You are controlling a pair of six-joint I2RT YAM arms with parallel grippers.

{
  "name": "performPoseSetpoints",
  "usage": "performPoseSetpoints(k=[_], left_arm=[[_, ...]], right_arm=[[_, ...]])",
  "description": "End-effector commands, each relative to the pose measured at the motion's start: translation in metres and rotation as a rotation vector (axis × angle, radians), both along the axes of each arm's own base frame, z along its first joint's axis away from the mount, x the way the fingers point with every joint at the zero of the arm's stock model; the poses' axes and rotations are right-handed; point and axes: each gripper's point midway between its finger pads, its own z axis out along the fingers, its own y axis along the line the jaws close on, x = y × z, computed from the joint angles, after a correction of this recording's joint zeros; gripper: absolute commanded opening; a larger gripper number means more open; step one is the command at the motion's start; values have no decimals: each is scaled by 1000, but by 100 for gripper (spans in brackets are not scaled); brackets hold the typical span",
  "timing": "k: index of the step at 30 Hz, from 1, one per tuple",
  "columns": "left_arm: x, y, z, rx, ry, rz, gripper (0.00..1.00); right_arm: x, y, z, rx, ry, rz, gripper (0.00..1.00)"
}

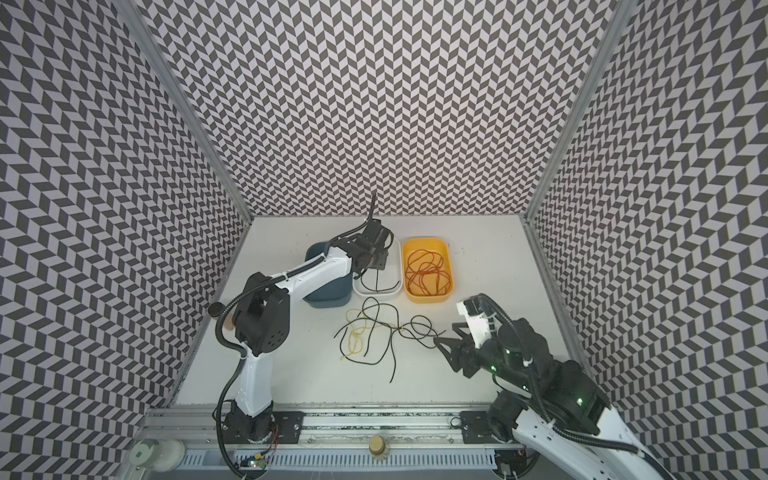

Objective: Untangle the cables
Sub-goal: 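Draw the left arm back by the teal bin while the right gripper nears the pile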

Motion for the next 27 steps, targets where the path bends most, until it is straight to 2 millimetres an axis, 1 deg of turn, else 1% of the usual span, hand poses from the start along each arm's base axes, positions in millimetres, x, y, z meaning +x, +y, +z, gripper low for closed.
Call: performPoseSetpoints(k=[1,6,9,12,14,15,17,18,20,21,23,24,25,27], left_arm=[[7,7,16,27,-18,8,43],[13,9,49,29,-66,-2,52],[12,10,75,1,-100,-16,55],[6,13,106,-31,-148,-13,61],[-3,20,129,-62,-183,-5,65],[-8,22,137,-74,-193,-3,67],[-24,29,157,-114,-213,0,68],[-36,33,163,-128,-220,-1,76],[-61,44,174,-125,-243,7,79],[-76,50,178,-123,-261,4,89],[-104,62,181,-133,-280,-9,90],[-120,72,181,-143,-284,-4,92],[-136,83,181,-155,-283,8,100],[-164,106,173,-164,-277,24,100]], right_arm=[[-2,0,3,20,-8,6,64],[-1,1,0,10,4,7,64],[-1,2,-2,6,10,9,64],[0,2,-4,-4,12,7,64],[2,2,-6,-15,21,0,65],[3,3,-8,-21,28,0,65],[4,5,-11,-29,40,3,66],[4,6,-11,-29,44,9,66],[5,9,-13,-24,49,16,66],[6,11,-14,-23,51,18,67],[8,14,-17,-23,56,19,67],[10,15,-19,-24,60,19,67],[13,18,-21,-26,66,19,68],[16,24,-26,-30,84,28,68]])
